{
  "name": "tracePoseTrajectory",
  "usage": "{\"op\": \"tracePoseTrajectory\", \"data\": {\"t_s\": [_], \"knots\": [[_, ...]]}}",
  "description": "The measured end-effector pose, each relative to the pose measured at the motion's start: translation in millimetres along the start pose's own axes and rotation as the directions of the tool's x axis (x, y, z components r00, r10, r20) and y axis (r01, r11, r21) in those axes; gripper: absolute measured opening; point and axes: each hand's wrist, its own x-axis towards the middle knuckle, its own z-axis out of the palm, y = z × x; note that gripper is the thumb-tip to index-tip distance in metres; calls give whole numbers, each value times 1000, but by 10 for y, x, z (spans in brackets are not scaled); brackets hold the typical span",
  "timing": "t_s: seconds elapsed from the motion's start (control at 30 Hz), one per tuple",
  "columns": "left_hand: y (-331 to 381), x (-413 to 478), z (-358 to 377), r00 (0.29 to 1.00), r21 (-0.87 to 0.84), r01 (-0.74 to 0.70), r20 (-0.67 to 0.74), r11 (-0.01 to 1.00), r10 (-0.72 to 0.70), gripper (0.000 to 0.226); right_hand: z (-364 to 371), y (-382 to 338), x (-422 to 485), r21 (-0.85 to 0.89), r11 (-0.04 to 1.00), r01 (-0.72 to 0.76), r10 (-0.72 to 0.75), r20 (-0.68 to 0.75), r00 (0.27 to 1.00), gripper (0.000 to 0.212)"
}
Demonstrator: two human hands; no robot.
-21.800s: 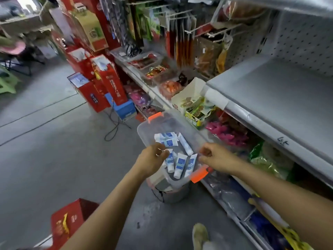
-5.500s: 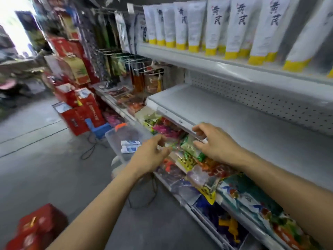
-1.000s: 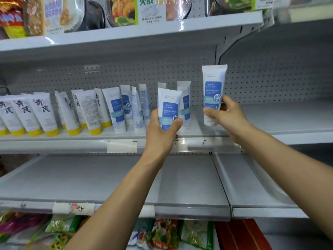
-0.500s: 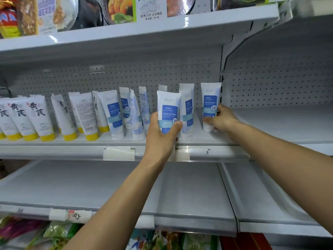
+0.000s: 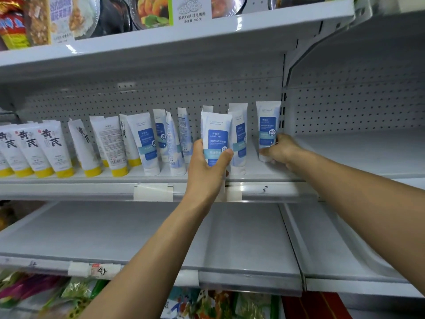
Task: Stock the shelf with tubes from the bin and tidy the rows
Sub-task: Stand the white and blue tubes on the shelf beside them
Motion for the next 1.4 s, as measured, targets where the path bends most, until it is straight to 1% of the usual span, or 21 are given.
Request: {"op": "tracePoseTrajectory", "data": {"t_s": [0.07,0.13,0.17,0.2,0.23,0.27,0.33,0.4,0.43,0.5,0.57,0.6,0.67,0.7,0.8,0.87,0.93,1.03,1.1,1.17,1.4], "knots": [[8,-22,6,1000,0,12,-1,1000,-12,18,-29,-14,-56,-50,998,-36,36,-8,999,44],[24,-43,10,1000,-24,30,-3,999,-30,12,-79,-37,-156,-124,990,-67,53,-109,993,58],[34,-56,15,999,-32,34,-2,999,-34,10,-102,-46,-224,-161,986,-44,15,-178,984,61],[47,-71,24,1000,-33,31,-1,999,-31,9,-127,-54,-305,-167,986,18,-54,-217,975,58],[58,-90,33,1000,-31,24,-2,999,-24,10,-150,-81,-412,-137,986,92,-120,-211,970,48],[65,-107,45,1000,-32,15,-5,999,-15,11,-170,-117,-540,-73,985,158,-167,-146,975,37],[70,-132,80,1000,-45,5,-7,999,-5,16,-183,-190,-811,27,975,220,-222,113,968,26],[73,-151,128,1000,-75,1,-2,997,-1,25,-158,-266,-1045,60,969,238,-244,340,908,35],[80,-162,156,1000,-96,1,3,995,0,29,-133,-291,-1135,52,964,260,-259,386,885,42],[90,-187,213,1000,-144,5,21,990,-2,34,-64,-289,-1225,12,947,321,-303,371,878,42],[95,-215,264,999,-166,10,47,986,-2,36,-22,-278,-1277,-7,922,386,-366,304,880,28],[92,-222,286,998,-157,11,60,988,-2,37,-19,-281,-1312,-23,913,407,-386,270,882,26],[115,-233,308,996,-118,11,85,993,-1,35,-26,-263,-1333,-24,910,415,-398,240,886,27],[133,-234,306,995,-101,11,101,995,0,33,-30,-240,-1319,-8,915,403,-390,237,890,33],[167,-215,234,990,20,1,144,1000,-4,23,-84,-200,-1278,26,932,362,-359,203,911,43],[124,-189,141,990,251,-84,135,964,51,20,-164,-190,-1216,65,942,330,-336,153,929,42],[85,-177,44,981,497,-186,147,848,128,19,-254,-210,-1143,79,947,311,-318,102,943,40],[48,-172,-56,965,683,-260,195,683,174,21,-334,-220,-992,85,958,273,-278,40,960,45],[26,-168,-93,958,745,-286,227,603,173,23,-345,-198,-885,73,967,244,-246,21,969,47],[8,-162,-115,955,777,-297,250,556,160,25,-338,-166,-798,43,975,217,-219,29,975,46],[-19,-100,-136,959,797,-276,267,537,96,26,-236,-100,-690,-56,980,193,-189,72,979,32]]}}
